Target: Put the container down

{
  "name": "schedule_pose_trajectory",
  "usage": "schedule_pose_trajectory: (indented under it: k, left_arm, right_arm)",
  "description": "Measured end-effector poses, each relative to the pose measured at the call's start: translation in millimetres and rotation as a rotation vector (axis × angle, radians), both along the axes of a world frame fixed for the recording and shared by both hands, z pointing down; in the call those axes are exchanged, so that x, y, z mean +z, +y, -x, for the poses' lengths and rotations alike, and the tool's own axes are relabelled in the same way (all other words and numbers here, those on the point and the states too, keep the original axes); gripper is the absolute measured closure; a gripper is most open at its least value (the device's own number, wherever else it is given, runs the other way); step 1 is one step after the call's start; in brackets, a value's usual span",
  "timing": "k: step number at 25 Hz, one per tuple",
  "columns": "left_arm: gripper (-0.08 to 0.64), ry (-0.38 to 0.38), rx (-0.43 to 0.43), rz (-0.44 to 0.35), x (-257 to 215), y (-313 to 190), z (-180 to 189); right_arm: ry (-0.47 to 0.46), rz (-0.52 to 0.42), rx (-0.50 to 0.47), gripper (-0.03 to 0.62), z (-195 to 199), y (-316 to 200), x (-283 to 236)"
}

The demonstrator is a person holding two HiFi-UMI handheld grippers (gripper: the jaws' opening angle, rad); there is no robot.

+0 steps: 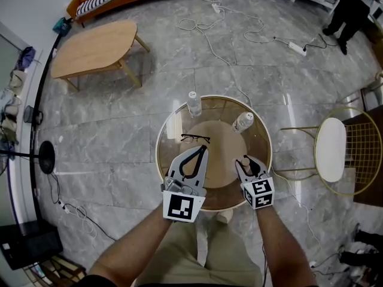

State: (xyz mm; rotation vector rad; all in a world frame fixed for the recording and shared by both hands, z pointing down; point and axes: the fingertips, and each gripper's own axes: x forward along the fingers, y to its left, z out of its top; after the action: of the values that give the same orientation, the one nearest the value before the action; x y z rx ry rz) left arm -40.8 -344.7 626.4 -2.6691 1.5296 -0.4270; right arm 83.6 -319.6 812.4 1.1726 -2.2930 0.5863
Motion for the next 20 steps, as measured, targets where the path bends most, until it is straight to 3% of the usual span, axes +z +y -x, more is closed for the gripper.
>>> schedule_pose_trajectory:
  k: [20]
  left_arm:
    - [0.545, -0.021, 0.003, 0.071, 69.5, -5.6, 4.7]
  right_arm:
    - [0.038, 0.074, 0.001, 0.445, -9.7, -2.9, 97.0]
